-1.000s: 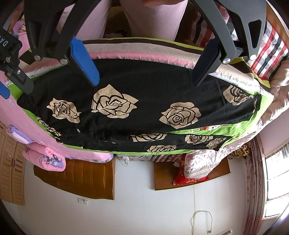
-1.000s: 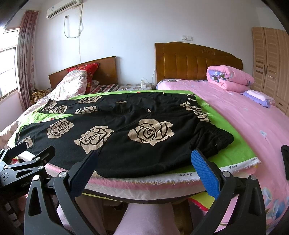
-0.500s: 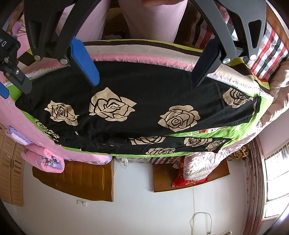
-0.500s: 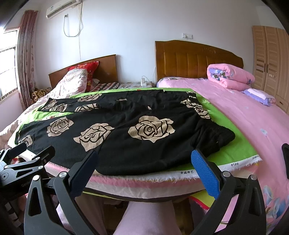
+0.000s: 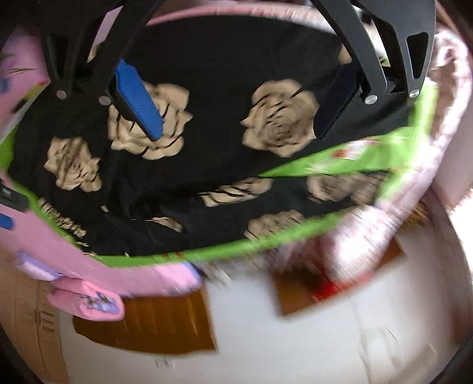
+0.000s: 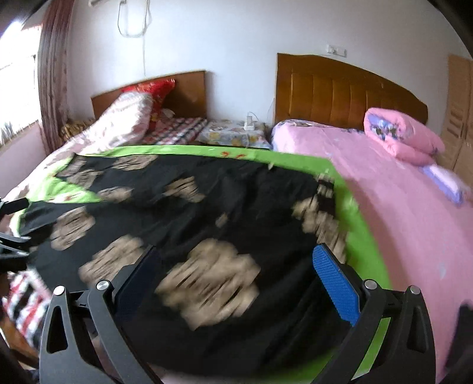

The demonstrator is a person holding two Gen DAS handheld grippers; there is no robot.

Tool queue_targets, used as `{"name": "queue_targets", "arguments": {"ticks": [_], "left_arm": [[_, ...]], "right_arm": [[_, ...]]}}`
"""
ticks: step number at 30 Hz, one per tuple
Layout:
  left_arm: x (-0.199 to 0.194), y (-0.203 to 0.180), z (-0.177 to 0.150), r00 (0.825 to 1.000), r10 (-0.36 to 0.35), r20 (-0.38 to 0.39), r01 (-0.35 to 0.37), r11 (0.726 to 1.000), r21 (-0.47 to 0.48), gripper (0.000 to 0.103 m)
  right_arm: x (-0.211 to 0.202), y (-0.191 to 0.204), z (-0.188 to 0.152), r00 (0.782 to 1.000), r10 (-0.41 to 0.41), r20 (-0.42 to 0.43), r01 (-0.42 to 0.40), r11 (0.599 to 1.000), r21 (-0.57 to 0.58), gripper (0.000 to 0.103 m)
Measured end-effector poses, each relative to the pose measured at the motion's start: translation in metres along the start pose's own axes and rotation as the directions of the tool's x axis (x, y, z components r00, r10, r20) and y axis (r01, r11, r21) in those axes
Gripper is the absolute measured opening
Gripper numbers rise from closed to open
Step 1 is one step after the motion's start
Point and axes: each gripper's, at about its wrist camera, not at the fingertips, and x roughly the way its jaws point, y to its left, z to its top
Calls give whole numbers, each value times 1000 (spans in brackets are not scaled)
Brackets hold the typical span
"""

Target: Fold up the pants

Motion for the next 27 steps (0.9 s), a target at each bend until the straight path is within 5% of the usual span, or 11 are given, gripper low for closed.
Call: {"name": "queue_targets", "arguments": {"ticks": [3, 5, 7, 10, 12, 16, 20, 23, 24, 25, 27], "left_arm": [[54, 32, 49, 971, -194, -143, 175, 975, -134, 102], [91, 47, 78, 964, -203, -173, 166, 965, -205, 102], [133, 58, 104, 937, -264, -227, 196, 939, -282, 102], [195, 77, 131, 874, -375, -309, 202, 859, -470, 101], [225, 82, 144, 858, -401, -322, 177, 818, -547, 101], [269, 82, 173, 859, -390, -330, 126, 788, -603, 101], [306, 76, 192, 840, -415, -350, 115, 767, -632, 101], [326, 66, 202, 822, -450, -349, 130, 745, -654, 101], [334, 62, 205, 811, -470, -348, 140, 734, -664, 101], [336, 59, 207, 807, -477, -349, 139, 727, -672, 101], [339, 54, 212, 815, -467, -341, 126, 719, -683, 101]], "right_arm": [[59, -26, 46, 997, 31, -65, -34, 999, -41, 99], [103, -42, 72, 994, 53, -100, -61, 996, -70, 99], [147, -62, 95, 985, 98, -141, -108, 992, -65, 99], [204, -80, 117, 968, 150, -203, -165, 985, -57, 99], [235, -77, 128, 960, 157, -233, -185, 977, -102, 99], [294, -68, 141, 922, 213, -323, -276, 947, -164, 99], [335, -65, 146, 866, 273, -419, -369, 914, -167, 96], [345, -64, 144, 841, 301, -450, -413, 894, -175, 82], [343, -64, 145, 837, 314, -449, -427, 887, -175, 67], [339, -65, 147, 834, 327, -445, -437, 884, -168, 34], [327, -65, 149, 841, 335, -425, -438, 883, -171, 15]]}}
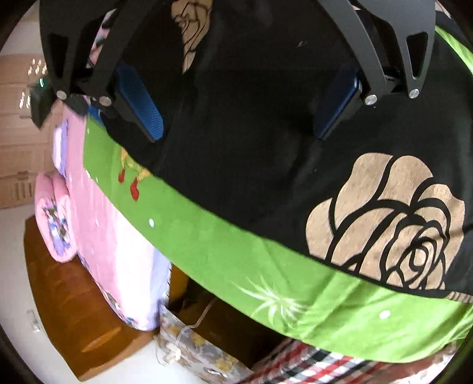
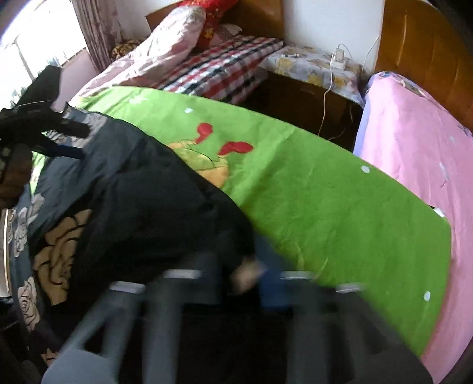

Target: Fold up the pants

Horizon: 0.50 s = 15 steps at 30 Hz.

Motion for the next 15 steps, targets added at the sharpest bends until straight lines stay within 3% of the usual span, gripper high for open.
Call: {"name": "queue_targets", "arguments": {"ticks": [3, 7, 11, 13, 14, 15], "left_arm": [[6, -5, -1, 997, -72, -25, 70, 995, -70, 101], [14, -14, 3, 997, -72, -17, 69, 986, -151, 101], [14, -16, 4, 999, -50, 10, 51, 981, -185, 98], [8, -17, -1, 999, -23, 36, 28, 991, -133, 61], [4, -16, -7, 999, -7, 35, 10, 996, -86, 22], [-2, -15, -12, 999, 5, 43, -3, 999, -50, 6]], "right_arm": [[-24, 36, -13, 996, -48, 70, 56, 992, -113, 12], [-60, 85, -37, 970, -146, 193, 178, 971, -162, 11], [-88, 115, -63, 943, -183, 279, 233, 960, -157, 11], [-98, 125, -73, 927, -207, 311, 261, 955, -142, 11], [-102, 129, -76, 919, -222, 325, 277, 952, -133, 11], [-103, 134, -77, 915, -232, 331, 286, 950, -126, 11]]}}
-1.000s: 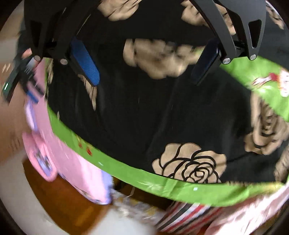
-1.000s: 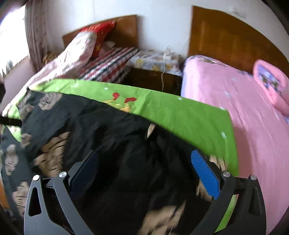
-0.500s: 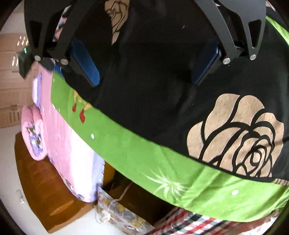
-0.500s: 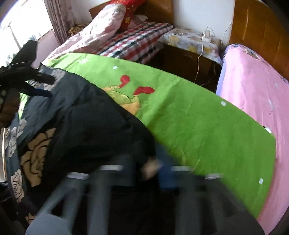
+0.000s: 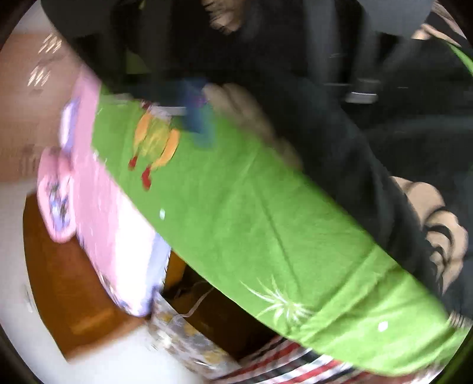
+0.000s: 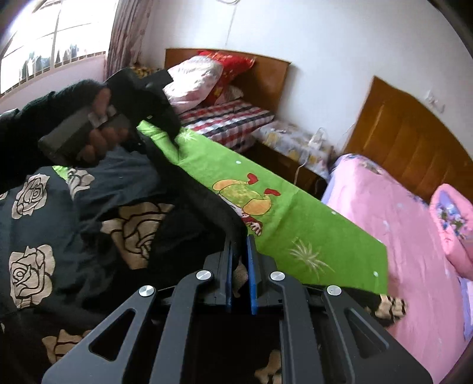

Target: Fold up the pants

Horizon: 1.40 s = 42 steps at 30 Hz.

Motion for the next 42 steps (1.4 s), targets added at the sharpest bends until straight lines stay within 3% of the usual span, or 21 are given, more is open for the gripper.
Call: {"name": "queue_targets", "arguments": {"ticks": [4, 6, 10, 13, 14, 17, 18, 19, 20, 21, 24, 26, 30, 33, 37, 39, 42], "left_arm": [[-72, 17, -44, 984, -70, 164, 55, 994, 94, 3], [-117, 24, -82, 958, -107, 266, 63, 984, 170, 3], [-190, 55, -198, 875, -165, 456, 1, 941, 338, 4], [-191, 85, -266, 849, -162, 503, -53, 921, 386, 8], [-184, 96, -283, 850, -158, 503, -60, 918, 391, 10], [-145, 131, -317, 888, -102, 449, -86, 922, 378, 11], [-132, 142, -319, 903, -97, 418, -74, 925, 373, 11], [-116, 151, -318, 927, -106, 360, -40, 926, 376, 14], [-115, 156, -320, 912, -154, 381, -15, 914, 406, 22], [-116, 157, -320, 907, -153, 393, -28, 908, 418, 46], [-130, 173, -308, 905, -238, 352, 82, 911, 403, 74], [-137, 188, -294, 895, -281, 346, 157, 925, 346, 79], [-139, 206, -287, 881, -339, 329, 251, 926, 282, 79], [-139, 207, -280, 883, -339, 324, 254, 926, 279, 79], [-142, 215, -298, 880, -357, 314, 286, 925, 251, 79], [-141, 216, -298, 879, -365, 309, 297, 923, 245, 79], [-144, 220, -300, 877, -368, 309, 304, 923, 237, 79]], "right_arm": [[-29, 26, -8, 999, -21, 34, 21, 1000, 3, 11], [-50, 43, -14, 997, -26, 72, 27, 1000, -9, 11], [-93, 78, -39, 991, -22, 135, 24, 1000, -17, 11], [-111, 107, -75, 994, -18, 112, 17, 1000, 7, 11], [-111, 114, -90, 996, -11, 92, 8, 1000, 25, 11], [-104, 127, -127, 1000, 14, 4, -15, 995, 98, 20], [-103, 127, -139, 1000, 12, -16, -10, 989, 145, 34], [-108, 124, -145, 1000, 19, -12, -17, 981, 191, 53], [-115, 121, -151, 1000, 23, 6, -24, 970, 241, 65], [-125, 115, -156, 999, 20, 37, -30, 957, 289, 82], [-168, 89, -176, 987, -30, 156, -41, 900, 434, 83], [-186, 59, -195, 977, -65, 203, -60, 830, 554, 82], [-177, 15, -225, 985, -79, 156, -62, 676, 735, 66], [-165, -5, -227, 980, -55, 189, -115, 618, 777, 64], [-140, -25, -212, 976, 4, 216, -182, 555, 811, 64], [-130, -33, -216, 989, 39, 141, -141, 499, 855, 64], [-108, -43, -212, 995, 57, 81, -98, 449, 888, 64]]}}
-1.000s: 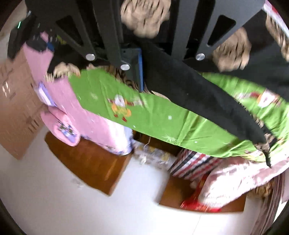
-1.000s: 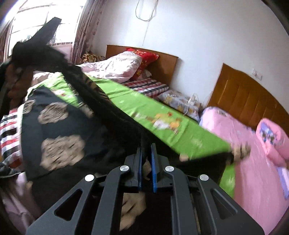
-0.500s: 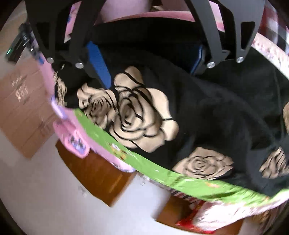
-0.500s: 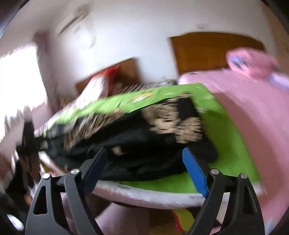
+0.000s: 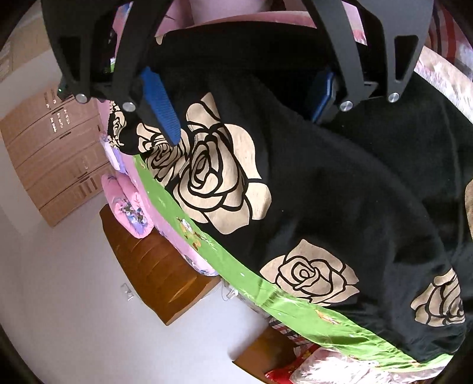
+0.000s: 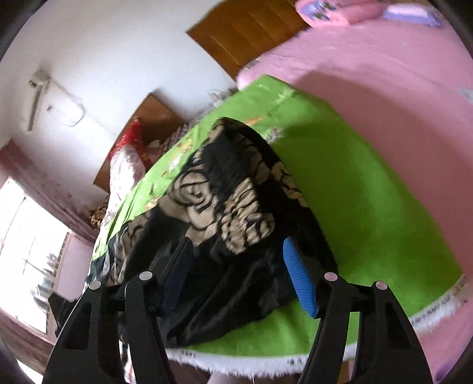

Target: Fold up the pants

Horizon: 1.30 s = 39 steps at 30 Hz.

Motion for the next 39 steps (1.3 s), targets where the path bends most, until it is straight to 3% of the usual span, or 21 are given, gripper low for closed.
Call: {"name": "queue_targets", "arguments": {"ticks": [5, 7, 12, 17, 19, 21, 22, 23, 24, 29, 31, 35, 39], "left_arm": [[-2, 3, 2, 1000, -6, 6, 6, 1000, -10, 79], [-1, 5, 2, 1000, -5, 7, 5, 1000, -16, 78], [-6, 13, 5, 999, -39, 10, 40, 998, -54, 79], [-13, 27, 14, 994, -103, 22, 105, 984, -143, 77], [-13, 28, 15, 995, -99, 25, 101, 984, -148, 69], [-9, 27, 15, 997, -80, 9, 80, 987, -141, 39], [-5, 26, 15, 998, -64, -7, 63, 989, -130, 31], [-3, 25, 15, 999, -44, -14, 42, 992, -118, 13], [0, 22, 15, 1000, -9, -17, 7, 995, -96, 1], [-31, -7, 23, 996, 13, 90, -15, 1000, 19, 1], [-55, -24, 27, 992, -22, 124, 14, 998, 68, 1], [-79, -33, 21, 990, -44, 133, 29, 993, 114, 1], [-58, -14, 4, 997, 42, 60, -48, 993, 106, 2]], "right_arm": [[26, -3, 18, 1000, 5, -28, -3, 999, 49, 61], [34, -1, 19, 999, -26, -29, 27, 999, 46, 34], [16, -5, 4, 1000, 1, -8, -1, 999, 36, 19], [1, -6, -4, 999, 13, 33, -13, 1000, 16, 16], [-9, -3, -11, 998, 26, 54, -26, 1000, 16, 16], [-14, 1, -14, 997, 34, 67, -34, 999, 1, 15], [-15, 3, -14, 997, 34, 68, -34, 999, -6, 15], [-16, 4, -13, 997, 34, 66, -33, 999, -10, 15], [-16, 4, -11, 997, 30, 65, -29, 999, -14, 15], [-39, 10, -2, 995, 40, 95, -38, 999, -25, 14], [-56, 16, 1, 992, 46, 122, -41, 998, -39, 14], [-86, 12, -2, 986, 39, 164, -31, 998, -52, 14], [-77, -14, -19, 994, -23, 108, 26, 999, -25, 14]]}}
